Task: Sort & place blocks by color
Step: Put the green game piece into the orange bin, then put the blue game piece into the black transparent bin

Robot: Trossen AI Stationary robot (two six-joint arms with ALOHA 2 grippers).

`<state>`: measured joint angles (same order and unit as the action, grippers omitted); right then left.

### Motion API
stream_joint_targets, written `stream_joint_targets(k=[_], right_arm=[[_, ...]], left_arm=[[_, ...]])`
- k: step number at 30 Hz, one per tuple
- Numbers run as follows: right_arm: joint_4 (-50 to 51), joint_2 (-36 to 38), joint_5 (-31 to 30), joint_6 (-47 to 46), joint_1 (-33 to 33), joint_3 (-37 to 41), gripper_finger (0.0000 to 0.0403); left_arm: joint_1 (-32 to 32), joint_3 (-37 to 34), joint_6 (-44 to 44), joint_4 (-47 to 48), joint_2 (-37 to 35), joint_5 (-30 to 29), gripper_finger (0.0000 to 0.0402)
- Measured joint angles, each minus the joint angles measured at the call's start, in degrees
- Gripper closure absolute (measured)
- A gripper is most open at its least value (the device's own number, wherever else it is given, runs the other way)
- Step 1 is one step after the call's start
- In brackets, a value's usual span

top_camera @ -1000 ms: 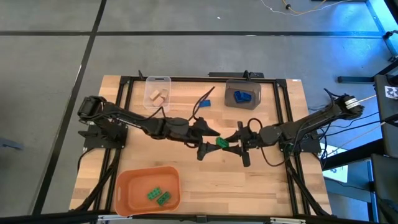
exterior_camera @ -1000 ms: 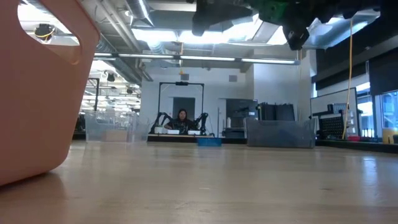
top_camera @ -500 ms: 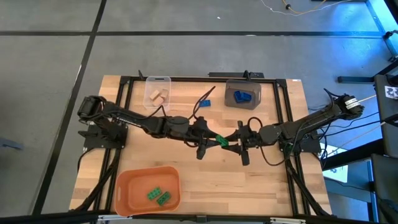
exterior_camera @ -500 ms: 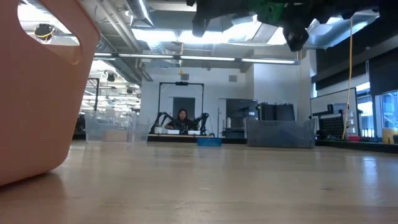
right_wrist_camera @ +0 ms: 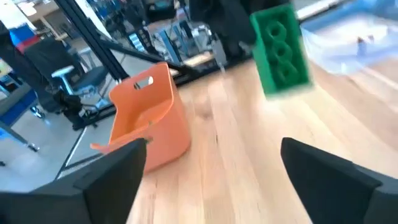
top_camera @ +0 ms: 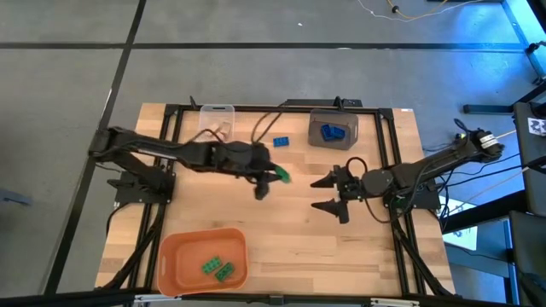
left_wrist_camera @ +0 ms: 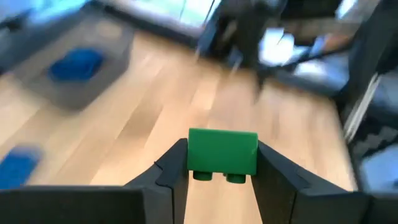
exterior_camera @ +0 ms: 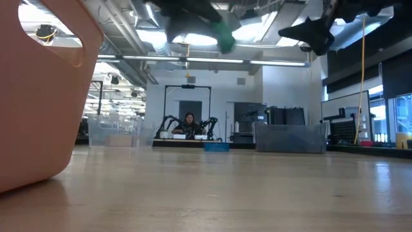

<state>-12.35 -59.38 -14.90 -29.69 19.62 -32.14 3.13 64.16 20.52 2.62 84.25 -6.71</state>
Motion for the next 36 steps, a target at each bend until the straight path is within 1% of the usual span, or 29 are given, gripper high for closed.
stream_joint_targets(k=[3, 7, 10, 12, 14, 15, 18, 21, 25, 28, 29, 30, 33, 35, 36], right_arm=[[6.94, 2.73, -0.09, -1.50, -0.02, -0.01, 0.0057], [13.00, 5.26, -0.28, -4.24, -0.04, -0.02, 0.0067], [14.86, 5.80, -0.31, -5.84, -0.04, 0.01, 0.0067], [14.44, 5.82, -0.36, -6.12, -0.04, 0.02, 0.0067], [14.59, 5.80, -0.42, -6.12, -0.04, 0.00, 0.0067], [14.57, 5.80, -0.44, -6.20, -0.04, 0.01, 0.0067], [14.66, 5.80, -0.44, -6.92, -0.04, 0.00, 0.0066], [14.87, 5.80, -0.46, -7.52, -0.04, 0.00, 0.0066], [15.18, 5.80, -0.48, -7.58, -0.04, 0.00, 0.0066], [15.22, 5.80, -0.48, -7.57, -0.04, 0.02, 0.0066], [15.22, 5.80, -0.48, -7.54, -0.04, 0.02, 0.0066], [15.26, 5.80, -0.48, -7.52, -0.04, 0.00, 0.0066], [15.38, 5.80, -0.50, -7.49, -0.04, 0.00, 0.0066], [15.55, 5.80, -0.50, -7.36, -0.04, 0.00, 0.0066], [15.53, 5.78, -0.50, -7.31, -0.04, 0.02, 0.0066]], left_arm=[[-0.08, -0.01, -0.13, 9.91, -4.89, 0.22, 0.0277], [4.05, -1.27, 2.45, 21.64, -12.13, -0.59, 0.0277], [10.63, -3.79, 9.14, 25.91, -17.72, -3.09, 0.0277], [16.54, -4.51, 14.56, 27.83, -20.67, -4.72, 0.0277], [23.30, -4.59, 21.84, 33.60, -22.11, -6.30, 0.0277], [26.76, -4.72, 26.29, 36.26, -22.17, -6.27, 0.0277], [36.75, -4.75, 38.18, 39.07, -21.26, -5.11, 0.0277], [44.23, -4.73, 47.51, 40.82, -18.02, -1.01, 0.0277], [49.54, -4.74, 53.91, 40.94, -11.96, 2.06, 0.0277], [50.47, -4.74, 57.62, 41.79, -7.58, 5.03, 0.0277], [50.04, -4.74, 58.90, 42.05, -6.51, 6.65, 0.0267], [49.47, -4.74, 59.74, 42.27, -5.54, 7.97, 0.0246], [46.81, -4.75, 60.13, 42.45, -3.93, 13.31, 0.0156], [44.82, -4.75, 57.90, 42.29, -4.11, 17.86, 0.0102], [43.94, -4.76, 56.17, 41.81, -4.49, 19.49, 0.0081]])
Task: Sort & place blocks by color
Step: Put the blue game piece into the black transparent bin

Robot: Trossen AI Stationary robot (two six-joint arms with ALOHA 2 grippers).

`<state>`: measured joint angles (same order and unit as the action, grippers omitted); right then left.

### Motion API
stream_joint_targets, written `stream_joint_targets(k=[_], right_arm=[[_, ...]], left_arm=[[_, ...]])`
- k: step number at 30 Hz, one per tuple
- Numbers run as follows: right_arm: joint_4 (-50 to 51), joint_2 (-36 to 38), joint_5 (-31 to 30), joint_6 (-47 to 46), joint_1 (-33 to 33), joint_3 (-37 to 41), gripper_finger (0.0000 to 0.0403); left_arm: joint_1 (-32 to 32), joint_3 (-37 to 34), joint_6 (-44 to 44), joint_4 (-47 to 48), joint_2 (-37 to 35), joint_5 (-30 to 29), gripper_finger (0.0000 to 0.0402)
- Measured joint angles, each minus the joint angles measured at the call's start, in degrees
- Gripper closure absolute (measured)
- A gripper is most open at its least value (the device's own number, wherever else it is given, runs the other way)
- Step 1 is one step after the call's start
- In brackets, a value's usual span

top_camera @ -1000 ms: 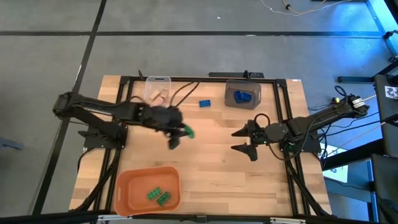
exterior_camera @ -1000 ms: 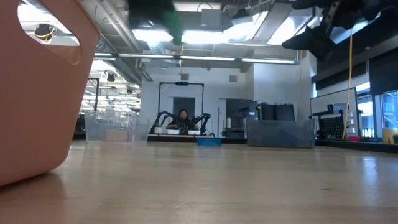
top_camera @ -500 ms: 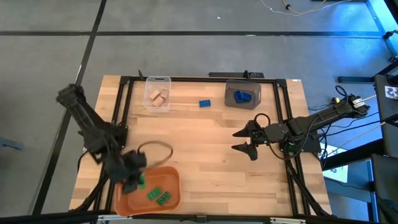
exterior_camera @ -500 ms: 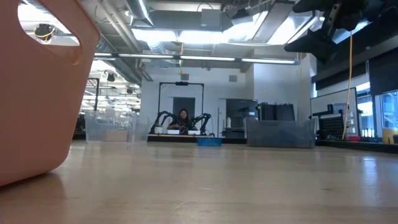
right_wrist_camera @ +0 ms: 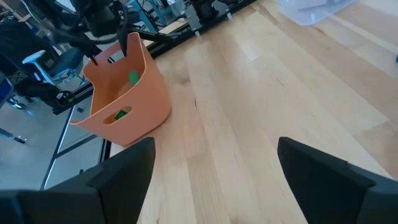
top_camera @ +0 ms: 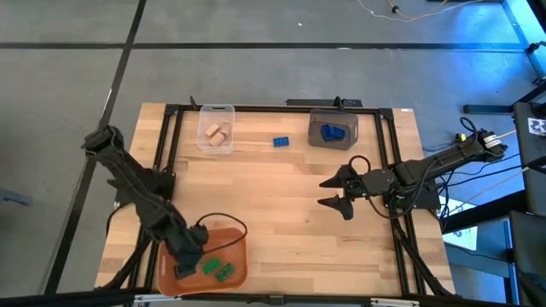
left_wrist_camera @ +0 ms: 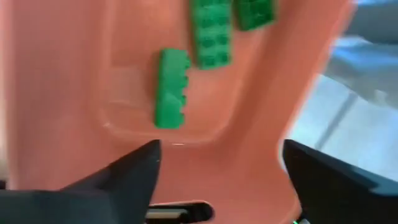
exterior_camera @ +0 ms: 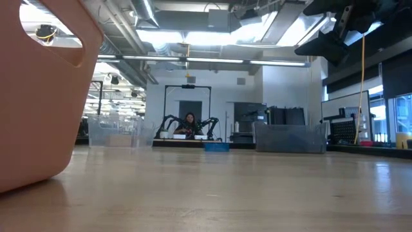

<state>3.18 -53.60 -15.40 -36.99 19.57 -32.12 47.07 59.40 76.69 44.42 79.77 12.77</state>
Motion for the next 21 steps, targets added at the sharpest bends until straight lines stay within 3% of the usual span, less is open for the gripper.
stream_joint_targets(k=[3, 8, 11, 15, 17, 19, 21], right_arm=[[0.00, 0.00, -0.02, 0.00, 0.00, 0.00, 0.0066], [-1.86, -0.02, -0.05, 0.05, -0.02, -0.02, 0.0066], [-6.42, -0.02, -0.11, 1.99, -0.64, -0.02, 0.0066], [-15.67, -0.02, -0.19, 6.46, -1.86, -0.01, 0.0066], [-19.88, -0.02, -0.19, 9.02, -2.35, 0.00, 0.0066], [-23.19, -0.02, -0.52, 11.31, -2.87, 0.00, 0.0066], [-25.64, 0.00, -0.66, 12.92, -3.39, -0.02, 0.0066]], left_arm=[[-2.59, 0.55, -3.42, -1.80, -2.15, -0.07, 0.0040], [-7.70, 3.42, -9.06, -6.41, -9.28, -7.82, 0.0028], [-13.09, 4.90, -17.58, -7.19, -13.30, -19.54, 0.0031], [-20.30, 5.02, -31.43, -11.70, -18.02, -44.92, 0.0032], [-22.84, 4.02, -40.44, -17.95, -19.61, -53.79, 0.0032], [-25.66, 1.58, -47.49, -24.21, -21.17, -56.88, 0.0032], [-28.70, -2.77, -50.65, -31.74, -22.53, -55.51, 0.0032]])
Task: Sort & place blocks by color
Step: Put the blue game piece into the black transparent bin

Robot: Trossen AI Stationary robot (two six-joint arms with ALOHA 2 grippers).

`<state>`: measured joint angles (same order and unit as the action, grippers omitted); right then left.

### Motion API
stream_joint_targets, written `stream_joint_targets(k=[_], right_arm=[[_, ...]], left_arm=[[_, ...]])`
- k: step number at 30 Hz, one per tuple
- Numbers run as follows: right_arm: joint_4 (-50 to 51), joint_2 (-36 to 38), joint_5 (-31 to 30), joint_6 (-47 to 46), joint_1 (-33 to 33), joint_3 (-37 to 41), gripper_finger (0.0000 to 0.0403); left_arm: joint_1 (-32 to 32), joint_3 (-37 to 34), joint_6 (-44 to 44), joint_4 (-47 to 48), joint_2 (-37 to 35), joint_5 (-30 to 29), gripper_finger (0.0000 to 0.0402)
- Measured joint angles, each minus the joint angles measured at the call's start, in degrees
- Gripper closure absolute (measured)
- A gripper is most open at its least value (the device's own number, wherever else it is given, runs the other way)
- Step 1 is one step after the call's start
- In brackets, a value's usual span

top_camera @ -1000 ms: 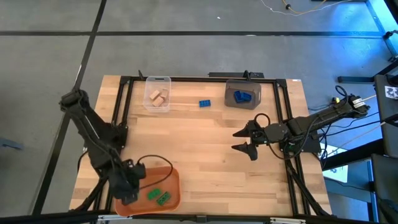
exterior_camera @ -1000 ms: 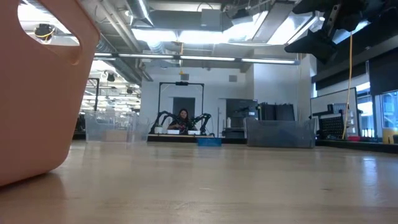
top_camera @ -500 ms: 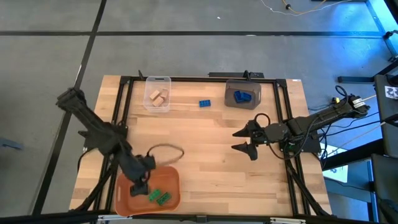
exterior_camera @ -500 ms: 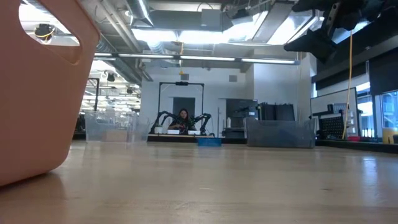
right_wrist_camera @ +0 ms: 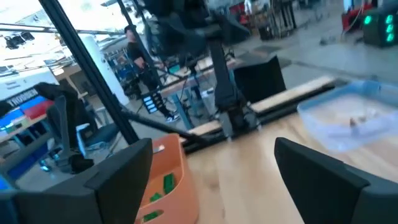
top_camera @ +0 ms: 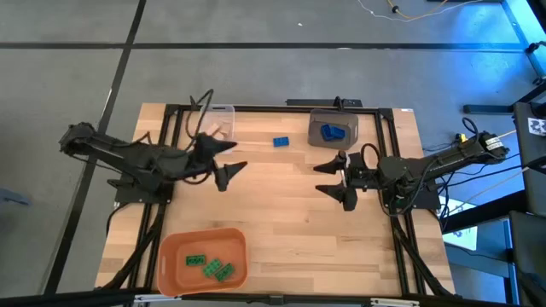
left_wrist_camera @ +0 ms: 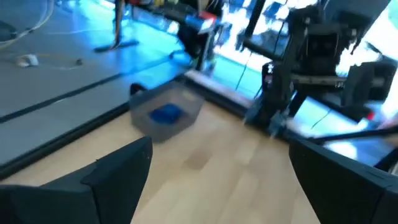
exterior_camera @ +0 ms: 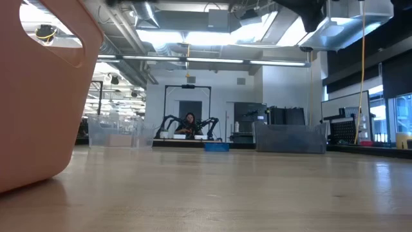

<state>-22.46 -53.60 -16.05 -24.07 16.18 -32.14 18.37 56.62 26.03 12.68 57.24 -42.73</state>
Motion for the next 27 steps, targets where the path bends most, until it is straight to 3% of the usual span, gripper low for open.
stream_joint_targets(k=[5, 8, 11, 27], right_arm=[[-0.15, -0.02, -1.56, 3.01, -1.05, 0.00, 0.0066], [0.11, -0.02, -1.60, 3.72, -1.16, 0.00, 0.0066], [0.56, -0.02, -1.58, 3.78, -1.16, 0.00, 0.0066], [1.64, -0.02, -1.40, 3.74, -1.14, 0.00, 0.0066]], left_arm=[[-7.07, -17.42, 0.78, -28.86, -1.27, 17.92, 0.0032], [-9.50, -24.31, 4.42, -40.32, -0.48, 22.09, 0.0032], [-10.71, -26.91, 6.63, -41.64, -0.07, 22.27, 0.0032], [-11.39, -25.77, 1.69, -42.38, -0.16, 20.39, 0.0031]])
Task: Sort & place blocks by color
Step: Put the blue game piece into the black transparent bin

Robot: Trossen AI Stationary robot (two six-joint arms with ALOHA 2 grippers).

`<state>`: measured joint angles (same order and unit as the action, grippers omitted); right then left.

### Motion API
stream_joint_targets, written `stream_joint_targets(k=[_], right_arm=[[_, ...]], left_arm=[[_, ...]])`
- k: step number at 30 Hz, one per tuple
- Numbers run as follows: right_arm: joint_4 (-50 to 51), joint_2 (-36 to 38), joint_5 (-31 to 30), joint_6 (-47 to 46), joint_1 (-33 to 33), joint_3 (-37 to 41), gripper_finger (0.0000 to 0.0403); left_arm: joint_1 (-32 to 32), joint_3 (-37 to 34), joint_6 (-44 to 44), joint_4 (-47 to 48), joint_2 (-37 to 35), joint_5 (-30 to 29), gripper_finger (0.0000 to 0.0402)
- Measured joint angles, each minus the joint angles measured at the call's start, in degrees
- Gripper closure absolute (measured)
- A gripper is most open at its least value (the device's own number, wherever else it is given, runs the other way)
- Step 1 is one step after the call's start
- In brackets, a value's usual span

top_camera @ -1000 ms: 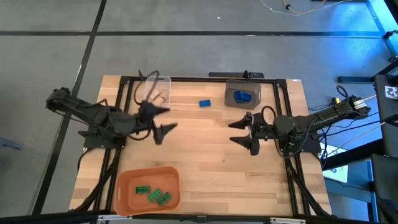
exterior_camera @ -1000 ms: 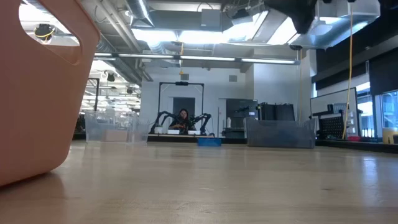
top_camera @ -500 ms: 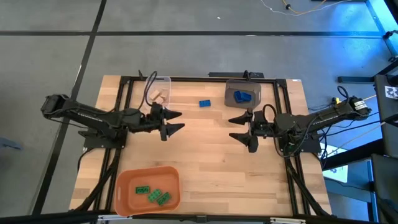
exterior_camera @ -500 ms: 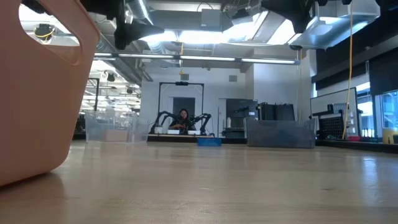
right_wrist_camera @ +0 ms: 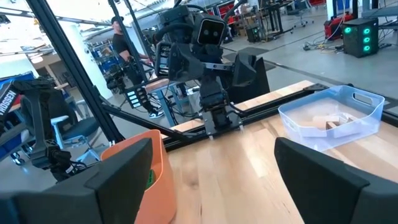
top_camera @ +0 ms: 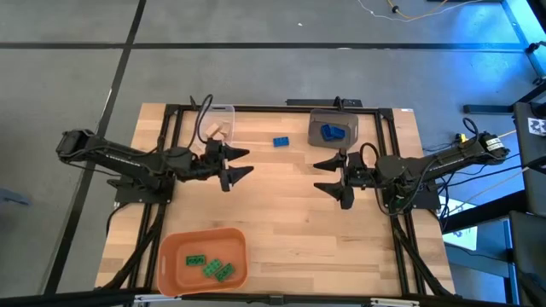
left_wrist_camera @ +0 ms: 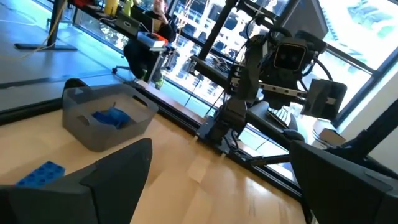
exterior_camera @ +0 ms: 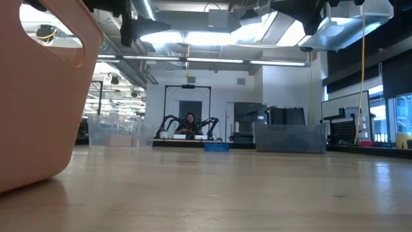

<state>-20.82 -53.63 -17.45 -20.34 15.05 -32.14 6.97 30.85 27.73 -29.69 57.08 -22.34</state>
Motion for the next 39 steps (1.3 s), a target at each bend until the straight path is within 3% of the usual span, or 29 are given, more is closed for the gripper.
stream_joint_targets(k=[6, 9, 11, 14, 18, 20, 26, 31, 33, 35, 39], right_arm=[[0.05, -0.20, -0.02, -0.81, -0.01, 0.00, 0.0066], [1.21, -1.94, -3.22, -4.79, -1.27, -0.14, 0.0066], [7.67, -4.47, -4.17, -7.83, -4.01, -2.50, 0.0066], [22.23, -10.58, -0.36, -7.52, -9.68, -10.34, 0.0066], [38.37, -20.97, 3.98, -0.84, -17.75, -21.09, 0.0066], [41.57, -26.23, 6.76, 5.24, -21.19, -24.57, 0.0066], [38.34, -39.17, 9.90, 25.88, -26.14, -30.64, 0.0066], [34.01, -48.21, 8.12, 25.68, -29.31, -34.85, 0.0075], [31.52, -51.53, 7.98, 19.72, -30.78, -36.17, 0.0105], [29.68, -54.14, 6.99, 11.81, -32.20, -36.98, 0.0163], [28.36, -57.43, 4.96, -0.74, -34.04, -37.18, 0.0346]], left_arm=[[0.01, 0.09, 0.04, -0.01, -0.57, -1.22, 0.0031], [0.03, 0.09, 0.22, -0.04, -0.57, -3.05, 0.0031], [0.01, 0.09, 0.26, 0.00, -0.57, -3.75, 0.0031], [0.02, 0.09, 0.26, -0.51, -0.57, -4.24, 0.0031], [0.01, 0.09, -0.21, -0.48, -0.57, -5.10, 0.0031], [0.03, 0.09, -1.59, -0.48, -0.57, -5.48, 0.0031], [0.01, 0.09, -2.40, -0.33, -0.54, -7.27, 0.0031], [0.01, 0.09, -2.42, -0.49, -0.52, -9.99, 0.0031], [0.01, 0.07, -2.58, -0.49, -0.52, -10.85, 0.0031], [0.01, 0.07, -2.84, -0.50, -0.52, -11.21, 0.0031], [0.01, 0.07, -2.86, -0.46, -0.52, -11.85, 0.0031]])
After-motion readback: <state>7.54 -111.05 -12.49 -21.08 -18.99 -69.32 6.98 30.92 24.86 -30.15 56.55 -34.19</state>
